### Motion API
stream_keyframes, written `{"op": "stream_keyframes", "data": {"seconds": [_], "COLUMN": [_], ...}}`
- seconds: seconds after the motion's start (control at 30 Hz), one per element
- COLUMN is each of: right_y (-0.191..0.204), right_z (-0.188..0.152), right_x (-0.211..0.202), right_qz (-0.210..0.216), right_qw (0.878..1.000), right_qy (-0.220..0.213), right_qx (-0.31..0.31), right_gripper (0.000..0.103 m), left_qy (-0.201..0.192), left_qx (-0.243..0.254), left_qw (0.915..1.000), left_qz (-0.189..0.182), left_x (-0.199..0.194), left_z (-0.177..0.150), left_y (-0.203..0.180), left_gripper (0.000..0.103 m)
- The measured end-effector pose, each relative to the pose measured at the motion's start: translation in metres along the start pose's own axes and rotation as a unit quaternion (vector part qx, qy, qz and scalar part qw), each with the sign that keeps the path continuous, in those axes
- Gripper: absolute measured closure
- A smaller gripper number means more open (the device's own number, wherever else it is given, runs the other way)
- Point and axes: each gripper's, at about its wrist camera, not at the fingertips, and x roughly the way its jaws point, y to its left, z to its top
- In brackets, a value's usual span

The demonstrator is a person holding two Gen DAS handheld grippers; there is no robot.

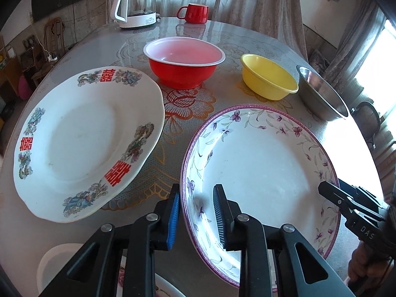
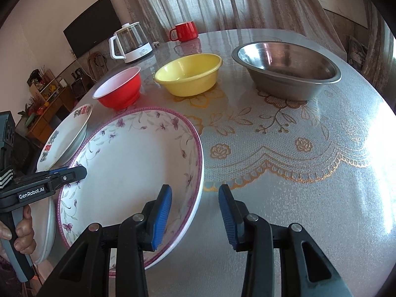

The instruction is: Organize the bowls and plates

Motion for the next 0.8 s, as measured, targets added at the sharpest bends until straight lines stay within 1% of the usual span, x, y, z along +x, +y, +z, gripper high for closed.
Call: {"op": "stream_keyframes", "data": {"seconds": [0.07, 0.1, 0.13, 0.17, 0.2, 0.23, 0.27, 0.33, 0.37, 0.43, 0.53, 0.57, 0.63, 0.73, 0.8], "right_y": [0.002, 0.003, 0.004, 0.004, 0.004, 0.0, -0.005, -0.019, -0.024, -0.032, -0.045, -0.047, -0.045, -0.041, -0.038], "right_z": [0.001, 0.001, 0.001, 0.001, 0.001, 0.002, 0.003, 0.005, 0.005, 0.005, 0.004, 0.004, 0.003, 0.003, 0.002], "right_x": [0.001, 0.001, 0.002, 0.002, 0.002, 0.002, 0.001, 0.0, -0.001, -0.004, -0.007, -0.007, -0.008, -0.009, -0.01], "right_qz": [-0.004, -0.002, 0.006, 0.011, 0.003, 0.004, 0.013, 0.031, 0.036, 0.045, 0.078, 0.082, 0.077, 0.069, 0.062], "right_qw": [1.0, 1.0, 1.0, 1.0, 1.0, 1.0, 1.0, 0.999, 0.999, 0.998, 0.996, 0.995, 0.996, 0.996, 0.997], "right_qy": [0.004, 0.005, 0.008, 0.011, 0.01, 0.01, 0.013, 0.021, 0.024, 0.033, 0.046, 0.047, 0.048, 0.049, 0.046], "right_qx": [-0.009, -0.012, -0.014, -0.018, -0.022, -0.022, -0.016, 0.003, 0.006, 0.001, 0.006, 0.009, 0.0, -0.015, -0.025], "right_gripper": [0.063, 0.065, 0.075, 0.078, 0.078, 0.078, 0.079, 0.081, 0.081, 0.081, 0.081, 0.081, 0.078, 0.075, 0.075], "left_qy": [-0.003, -0.003, -0.002, -0.002, -0.004, -0.006, -0.007, -0.011, -0.016, -0.025, -0.026, -0.03, -0.034, -0.038, -0.04], "left_qx": [-0.003, -0.008, -0.01, -0.005, 0.002, 0.008, 0.011, 0.004, 0.003, 0.01, 0.013, 0.016, 0.02, 0.021, 0.021], "left_qw": [1.0, 0.9999, 0.9999, 0.9999, 0.9999, 0.9999, 0.9998, 0.9994, 0.9991, 0.999, 0.9989, 0.9989, 0.9989, 0.999, 0.999], "left_qz": [0.001, -0.007, -0.014, -0.016, -0.015, -0.014, -0.016, -0.034, -0.039, -0.037, -0.037, -0.033, -0.024, -0.015, -0.004], "left_x": [-0.003, -0.005, -0.008, -0.011, -0.013, -0.015, -0.017, -0.024, -0.028, -0.034, -0.036, -0.038, -0.04, -0.039, -0.037], "left_z": [-0.001, -0.002, -0.004, -0.007, -0.01, -0.014, -0.017, -0.025, -0.03, -0.041, -0.055, -0.058, -0.062, -0.064, -0.063], "left_y": [0.001, 0.001, 0.0, -0.002, -0.006, -0.009, -0.012, -0.015, -0.018, -0.024, -0.03, -0.033, -0.037, -0.044, -0.047], "left_gripper": [0.081, 0.081, 0.081, 0.081, 0.081, 0.081, 0.081, 0.081, 0.081, 0.081, 0.081, 0.081, 0.08, 0.075, 0.074]}}
